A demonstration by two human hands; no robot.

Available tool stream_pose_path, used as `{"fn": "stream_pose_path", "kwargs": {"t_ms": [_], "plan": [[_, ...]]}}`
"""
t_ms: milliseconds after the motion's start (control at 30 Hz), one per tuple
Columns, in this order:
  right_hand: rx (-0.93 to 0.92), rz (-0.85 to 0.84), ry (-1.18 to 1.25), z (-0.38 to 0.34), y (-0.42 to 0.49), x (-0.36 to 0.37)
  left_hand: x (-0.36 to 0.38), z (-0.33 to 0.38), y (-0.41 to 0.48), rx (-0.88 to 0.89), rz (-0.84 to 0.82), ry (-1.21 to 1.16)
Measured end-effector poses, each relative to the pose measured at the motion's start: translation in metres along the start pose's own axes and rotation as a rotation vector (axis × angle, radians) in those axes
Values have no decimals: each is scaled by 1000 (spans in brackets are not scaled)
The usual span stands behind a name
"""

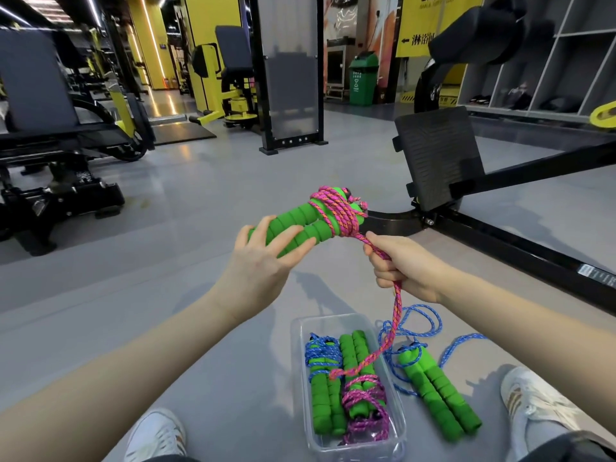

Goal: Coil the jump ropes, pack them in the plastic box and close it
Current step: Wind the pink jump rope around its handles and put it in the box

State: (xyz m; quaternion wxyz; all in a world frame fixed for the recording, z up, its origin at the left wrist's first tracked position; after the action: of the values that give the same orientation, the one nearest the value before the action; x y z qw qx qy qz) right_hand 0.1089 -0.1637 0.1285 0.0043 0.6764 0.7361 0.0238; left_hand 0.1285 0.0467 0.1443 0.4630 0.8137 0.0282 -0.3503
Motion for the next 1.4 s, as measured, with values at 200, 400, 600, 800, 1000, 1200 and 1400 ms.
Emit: {"fn": "stream_pose_path", "kwargs": {"t_ms": [200, 400, 600, 800, 1000, 1200, 1400], "plan": [[-4, -26, -156, -3, -5, 19, 6, -9, -2, -37, -7, 59], [28, -227, -530, -23, -16, 28, 17, -19, -13, -15, -161, 204], [46, -420, -839, -52, -23, 33, 17, -12, -20, 42, -306, 234], [-288, -370, -1111, -84, -23, 33, 15, 11, -26, 239, -299, 168], [-278, -434, -1075, -78, -17, 16, -3, 57, -28, 475, -194, 8], [-236, -370, -847, -67, -10, -12, -22, 69, -27, 533, 3, -193], [-87, -258, -302, -41, -11, -37, -47, 71, -13, 444, 86, -259]]}}
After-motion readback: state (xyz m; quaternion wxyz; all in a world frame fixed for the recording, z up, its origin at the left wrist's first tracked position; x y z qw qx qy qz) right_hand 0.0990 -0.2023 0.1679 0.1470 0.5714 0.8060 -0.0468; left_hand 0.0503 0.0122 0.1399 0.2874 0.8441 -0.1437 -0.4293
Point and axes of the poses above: each hand's wrist, its own y-axis towards the middle knuckle, its own x-axis out of the palm, z = x × y, the point moved 4 cm from there along y, towards the middle knuckle, and after that the axes turned 10 degrees about -x, right-handed, at the moved point
